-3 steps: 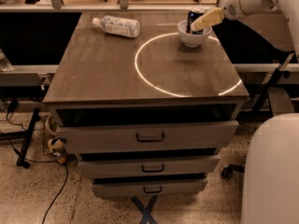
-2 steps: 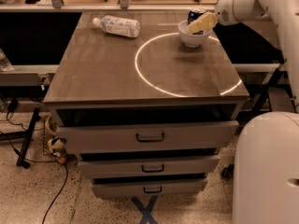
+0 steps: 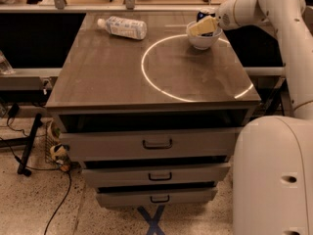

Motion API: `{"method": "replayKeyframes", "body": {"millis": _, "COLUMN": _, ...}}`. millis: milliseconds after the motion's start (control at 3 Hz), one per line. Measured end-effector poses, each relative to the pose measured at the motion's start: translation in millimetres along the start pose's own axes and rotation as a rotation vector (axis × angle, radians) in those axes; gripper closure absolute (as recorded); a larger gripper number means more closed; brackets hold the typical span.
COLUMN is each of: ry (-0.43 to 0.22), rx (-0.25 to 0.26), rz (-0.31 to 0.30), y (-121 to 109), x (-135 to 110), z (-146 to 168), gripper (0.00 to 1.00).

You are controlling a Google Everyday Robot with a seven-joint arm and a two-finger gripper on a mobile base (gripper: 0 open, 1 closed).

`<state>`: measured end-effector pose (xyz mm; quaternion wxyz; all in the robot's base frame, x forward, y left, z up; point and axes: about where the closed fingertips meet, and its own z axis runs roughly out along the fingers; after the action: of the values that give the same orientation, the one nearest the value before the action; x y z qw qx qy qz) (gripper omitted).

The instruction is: Pick pepsi can from white bowl and place on counter

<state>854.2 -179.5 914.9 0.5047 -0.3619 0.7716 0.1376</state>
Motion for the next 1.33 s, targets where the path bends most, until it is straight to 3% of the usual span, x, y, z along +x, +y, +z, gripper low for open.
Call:
{"method": "replayKeyframes", "body": {"millis": 667, "ry": -0.026, "rx": 0.004, "rz": 0.004, "y": -3, "x": -9, "z": -2, "gripper": 0.64}}
{"method": "replayKeyframes", "body": {"millis": 1000, "ry": -0.081, "rx": -0.032, "rz": -0.023, "y": 9, "x": -35, "z": -12, "gripper": 0.88}}
{"method": "replayKeyframes", "body": {"millis": 1333, "ry": -0.148, "rx": -0.106, "rz": -0.048, "y": 35, "x": -63, "z": -23, "gripper": 1.0}}
